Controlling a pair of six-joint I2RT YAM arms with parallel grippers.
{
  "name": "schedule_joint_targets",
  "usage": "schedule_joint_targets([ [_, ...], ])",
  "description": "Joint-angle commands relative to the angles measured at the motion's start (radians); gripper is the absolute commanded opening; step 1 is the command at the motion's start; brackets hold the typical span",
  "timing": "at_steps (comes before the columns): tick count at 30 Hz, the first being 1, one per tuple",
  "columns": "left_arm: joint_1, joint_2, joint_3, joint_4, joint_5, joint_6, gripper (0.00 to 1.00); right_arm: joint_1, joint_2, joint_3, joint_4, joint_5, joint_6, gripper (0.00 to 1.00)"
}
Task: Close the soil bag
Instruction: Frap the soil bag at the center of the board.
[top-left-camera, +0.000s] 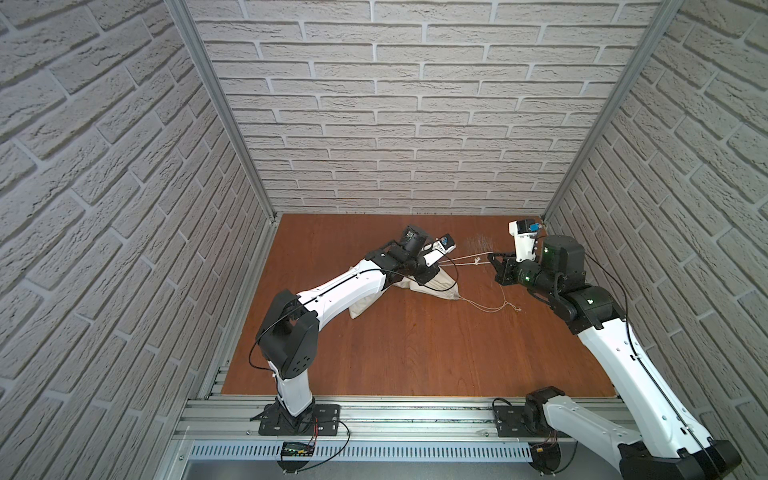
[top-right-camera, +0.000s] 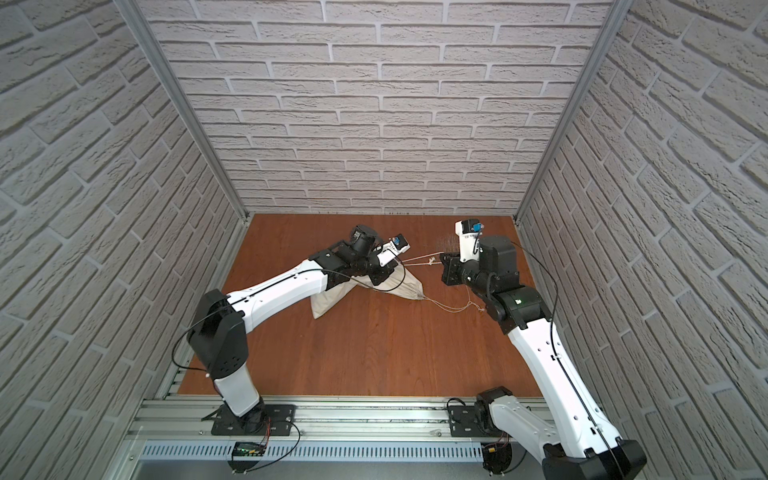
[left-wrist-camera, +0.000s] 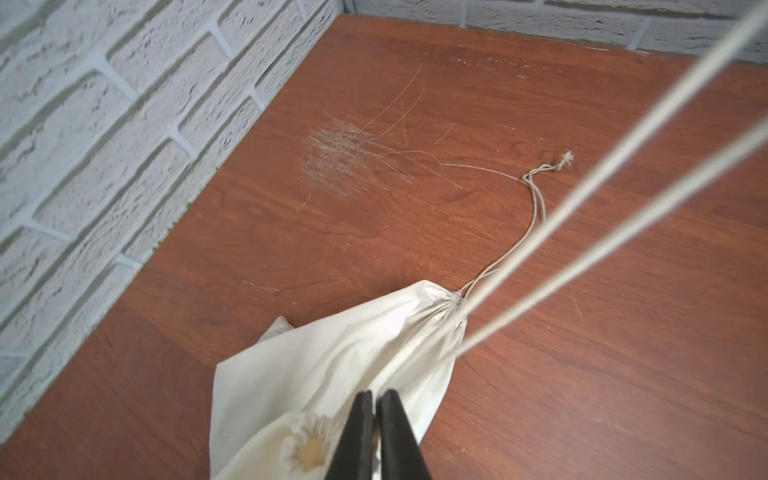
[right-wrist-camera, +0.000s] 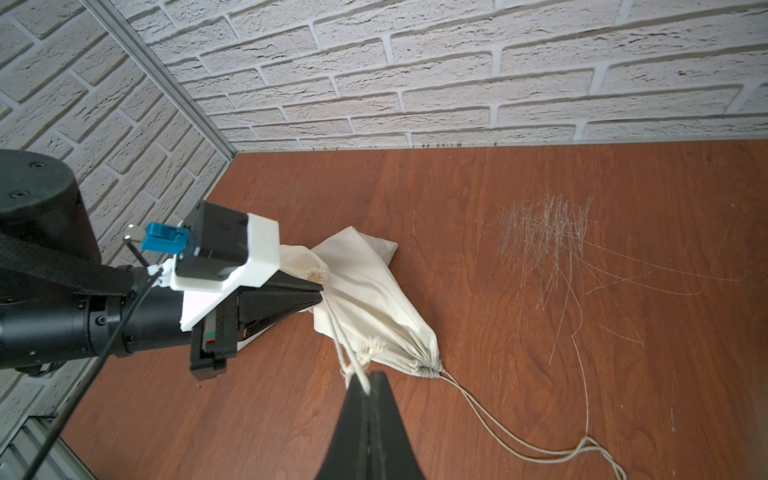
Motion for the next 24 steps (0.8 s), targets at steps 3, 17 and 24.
schedule_joint_targets([
  [3,0.031,0.065,-0.017,-0.049,-0.18,-0.023,0.15,-0.005,-0.053,0.067,0.038,0.01,-0.015,0.03],
  [17,0.128,0.034,-0.195,-0.23,-0.662,-0.31,0.08,-0.007,-0.055,0.033,0.108,-0.013,0.011,0.03],
  [24,0.161,0.017,-0.235,-0.398,-0.746,-0.624,0.17,-0.007,-0.023,-0.009,0.21,-0.078,0.029,0.03],
])
